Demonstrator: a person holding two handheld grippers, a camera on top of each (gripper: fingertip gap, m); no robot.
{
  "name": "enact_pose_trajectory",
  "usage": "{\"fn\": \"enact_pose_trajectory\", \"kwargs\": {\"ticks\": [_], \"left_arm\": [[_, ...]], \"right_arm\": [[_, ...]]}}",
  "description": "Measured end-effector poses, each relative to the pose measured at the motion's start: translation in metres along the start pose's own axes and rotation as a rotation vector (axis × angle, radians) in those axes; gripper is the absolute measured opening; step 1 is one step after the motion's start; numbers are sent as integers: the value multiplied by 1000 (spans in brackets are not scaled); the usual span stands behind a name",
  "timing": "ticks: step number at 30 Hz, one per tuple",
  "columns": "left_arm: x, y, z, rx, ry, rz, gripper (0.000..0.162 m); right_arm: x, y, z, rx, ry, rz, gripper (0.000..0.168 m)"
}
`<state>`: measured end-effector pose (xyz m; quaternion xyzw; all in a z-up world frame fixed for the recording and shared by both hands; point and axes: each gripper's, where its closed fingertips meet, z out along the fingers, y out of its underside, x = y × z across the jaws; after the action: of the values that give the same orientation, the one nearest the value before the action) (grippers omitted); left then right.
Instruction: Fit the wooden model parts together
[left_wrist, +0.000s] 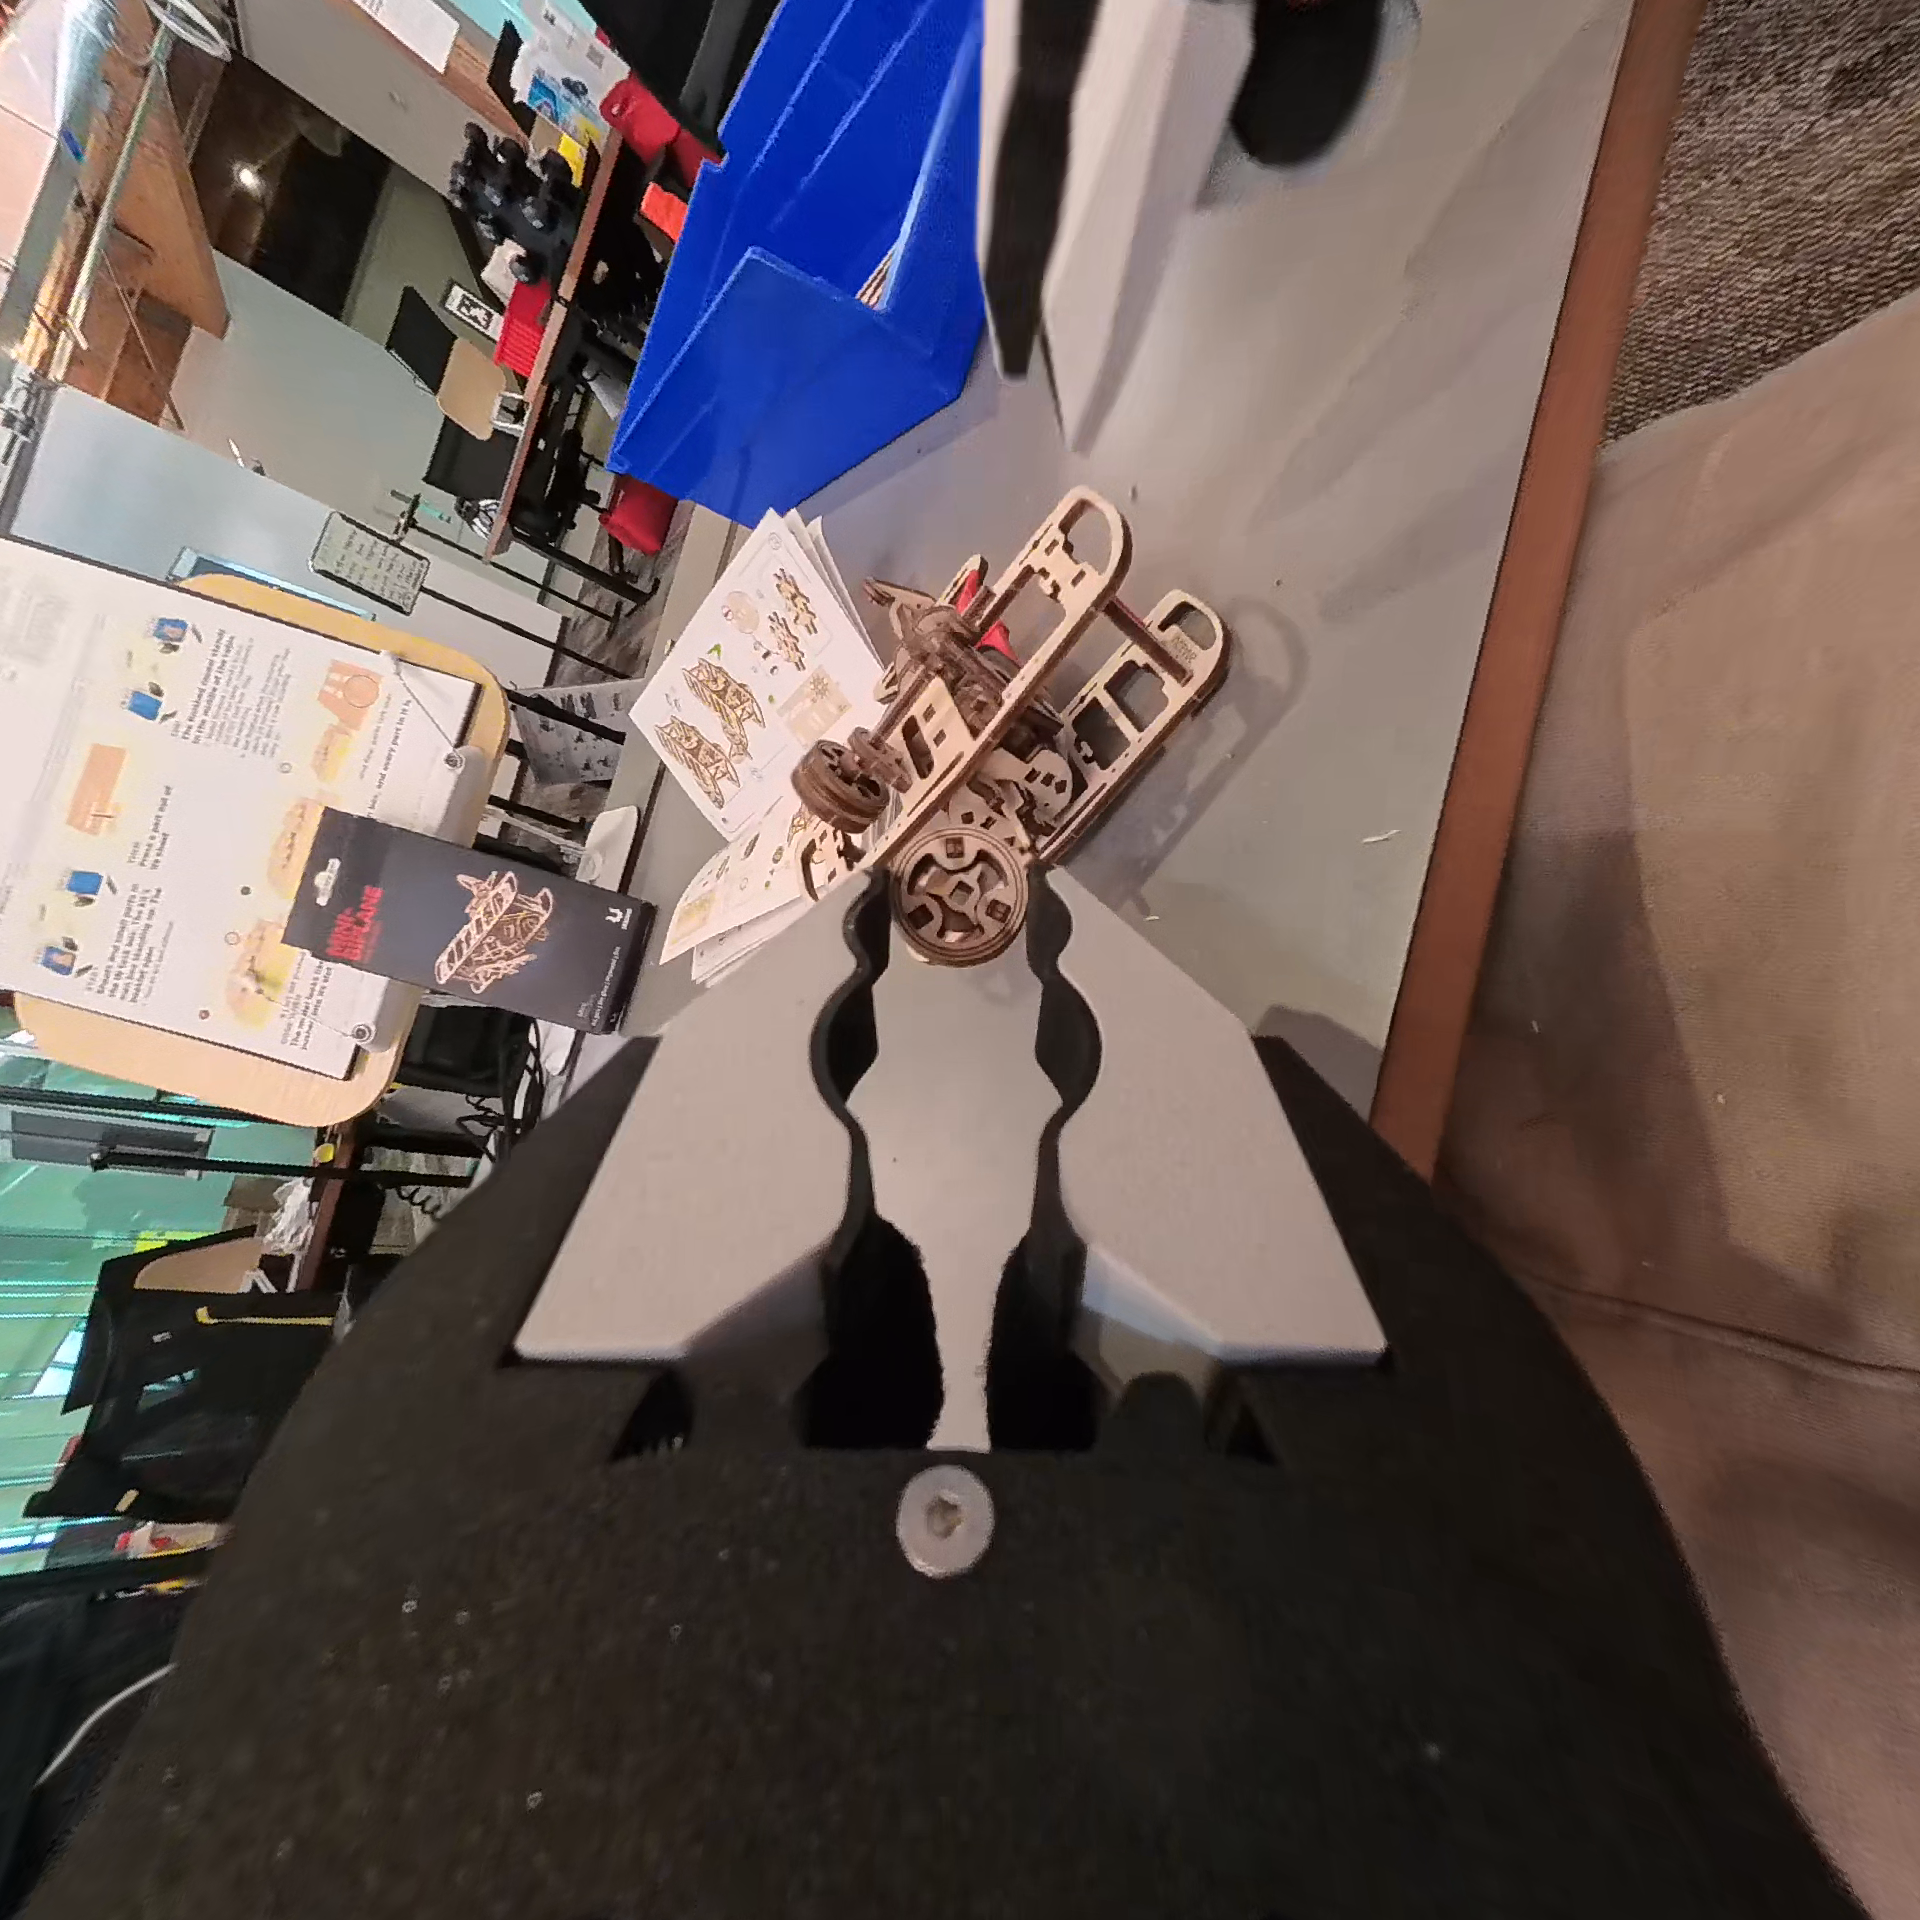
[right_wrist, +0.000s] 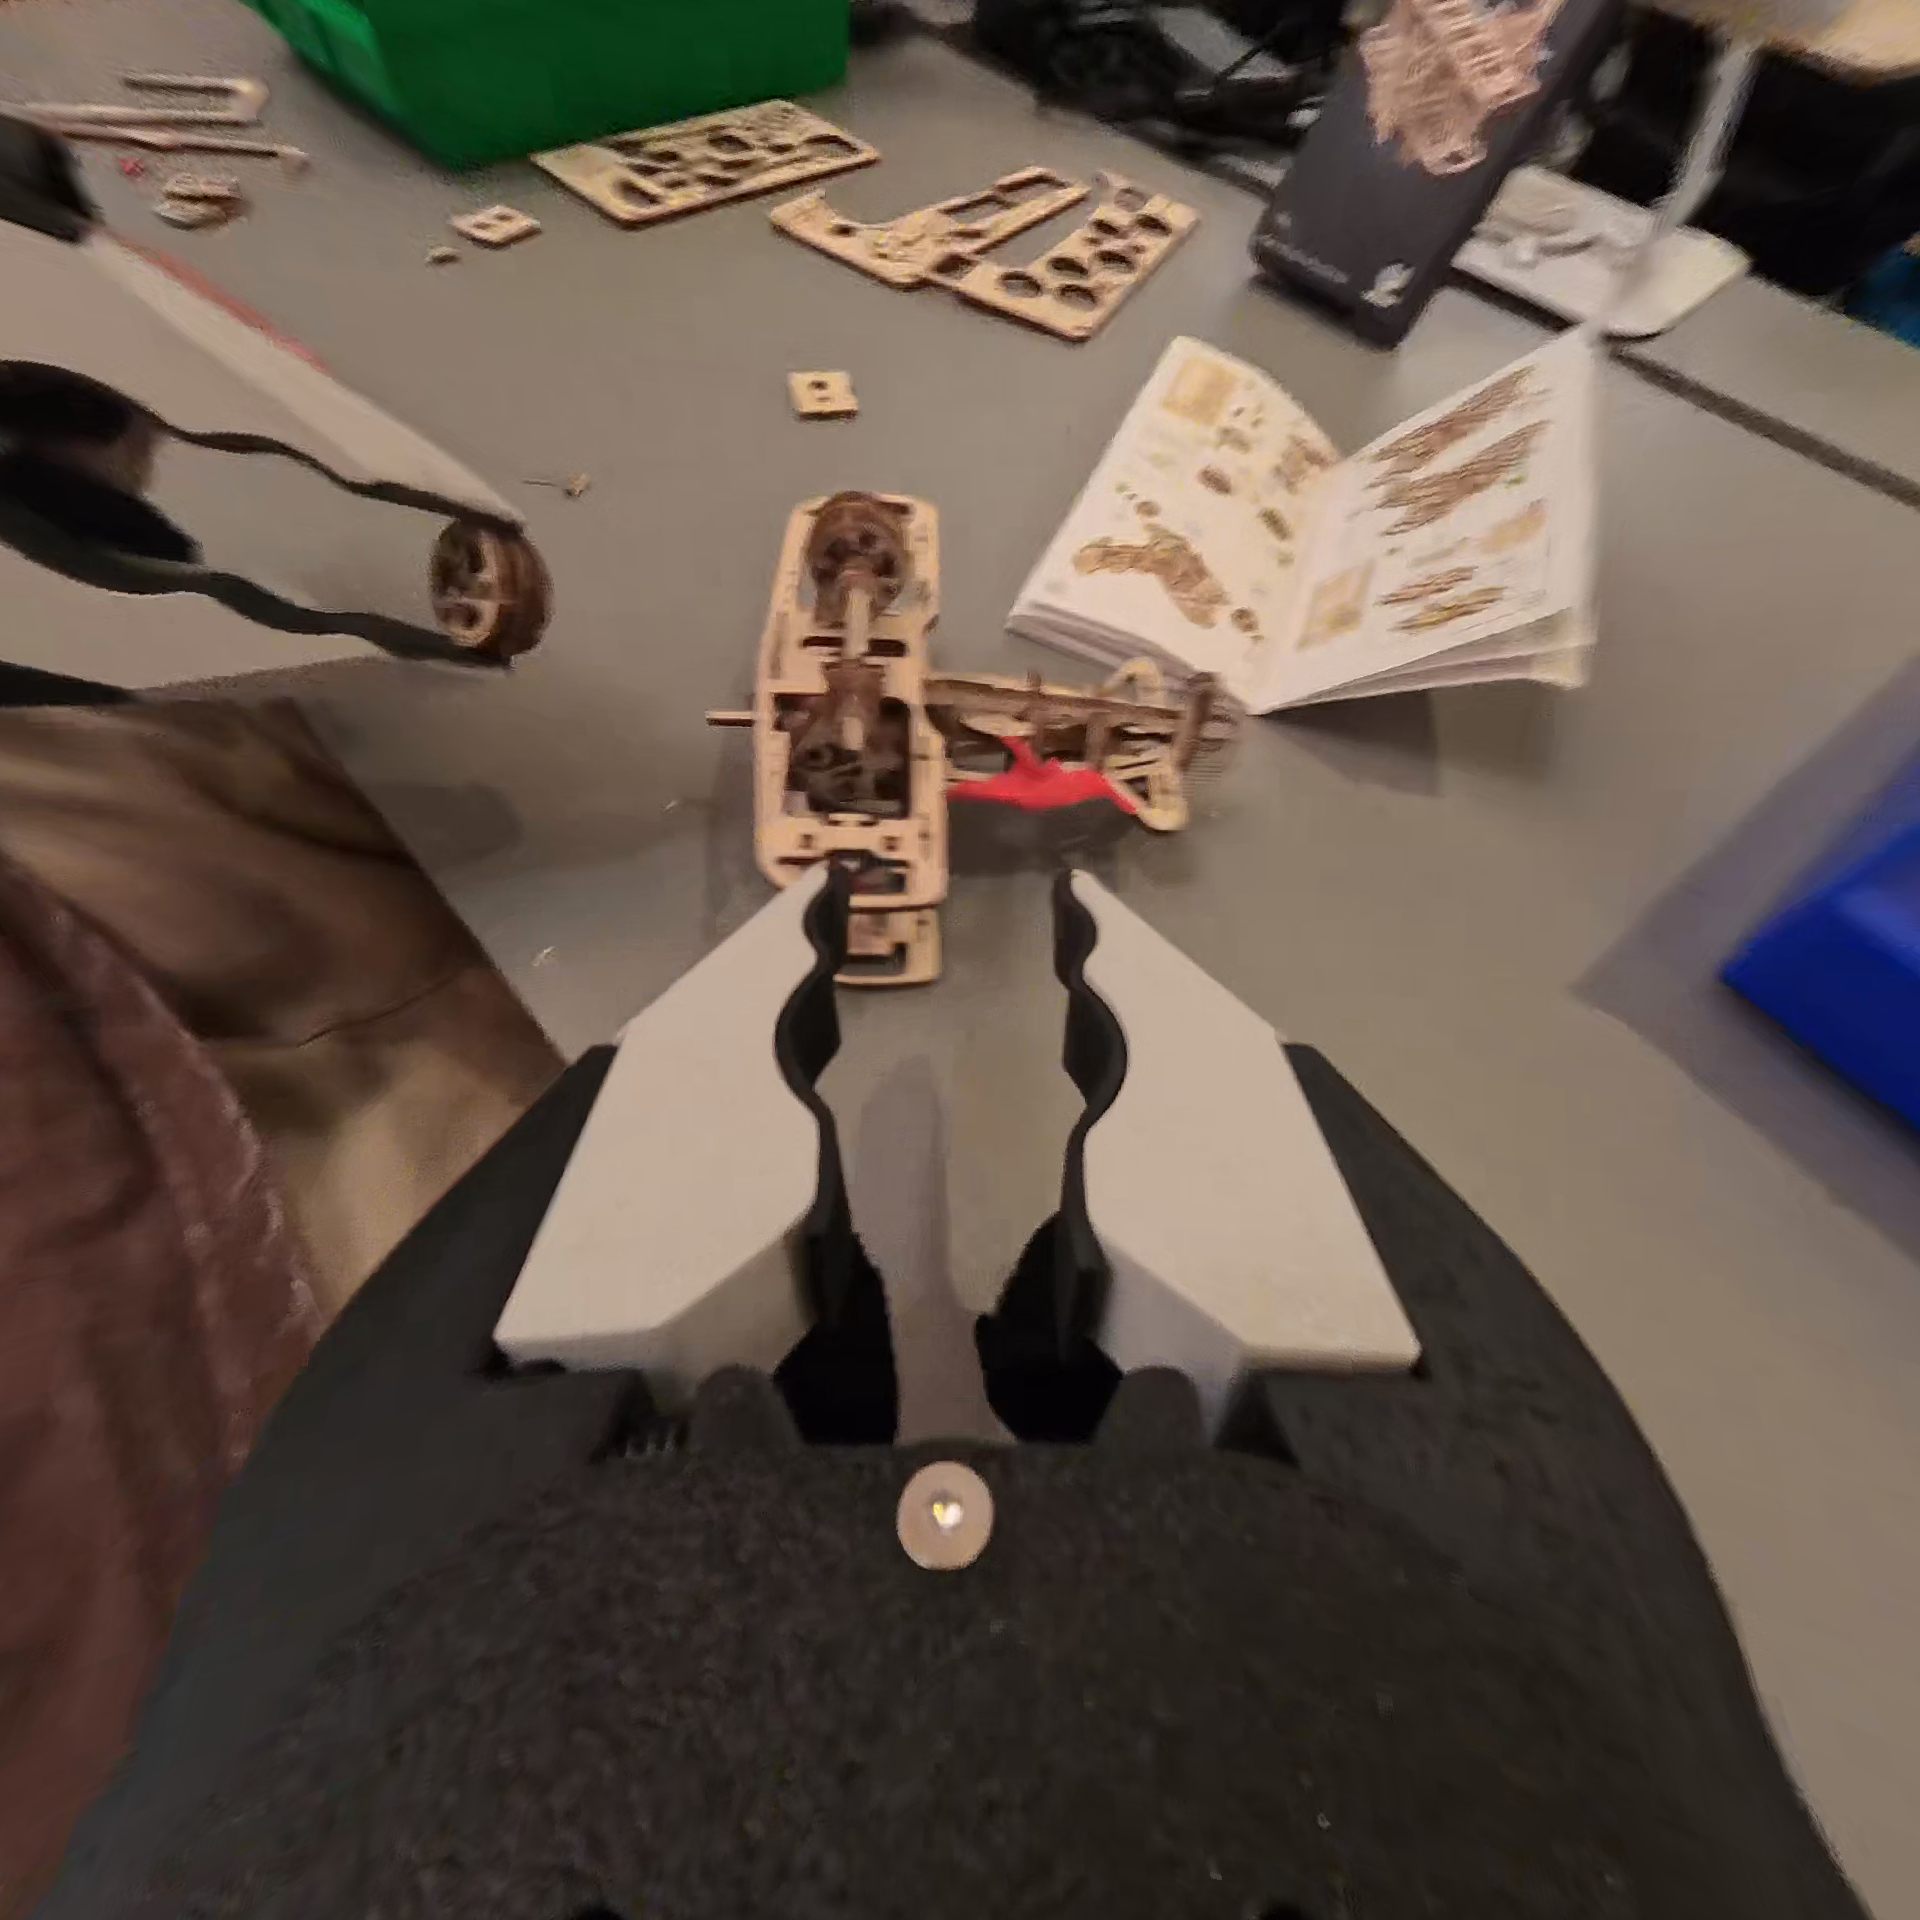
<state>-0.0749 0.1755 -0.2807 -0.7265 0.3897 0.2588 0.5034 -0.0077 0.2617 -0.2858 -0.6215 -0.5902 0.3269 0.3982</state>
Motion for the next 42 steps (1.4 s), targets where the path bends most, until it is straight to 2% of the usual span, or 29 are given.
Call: {"fn": "enact_pose_trajectory", "kwargs": {"ticks": [2,7,9,11,17,23,27,33,35,42], "left_arm": [[0,0,0,1,0,-6,23],[1,0,-1,7,7,-9,23],[0,-1,-2,14,0,-9,23],[-1,-2,-2,16,-6,-10,23],[-9,-2,-1,36,-60,28,23],[-6,-4,11,41,-89,93,22],[-3,-7,18,47,-86,145,23],[-1,-23,24,51,-106,333,22],[7,-27,25,23,-59,405,22],[10,-27,38,-36,-76,516,22]], "right_arm": [[-17,5,12,-22,-85,17,52],[-27,9,32,-55,-74,-43,59],[-35,9,34,-61,-100,-25,56],[-47,4,34,-51,-144,-3,46],[-67,-10,32,-12,-160,-88,46],[-61,5,34,-73,-172,-61,50],[-55,-6,32,-16,-154,-62,49],[-51,-10,31,3,-136,-65,44],[-53,-7,32,-10,-144,-67,45],[-52,-6,28,-8,-156,-98,42]]}}
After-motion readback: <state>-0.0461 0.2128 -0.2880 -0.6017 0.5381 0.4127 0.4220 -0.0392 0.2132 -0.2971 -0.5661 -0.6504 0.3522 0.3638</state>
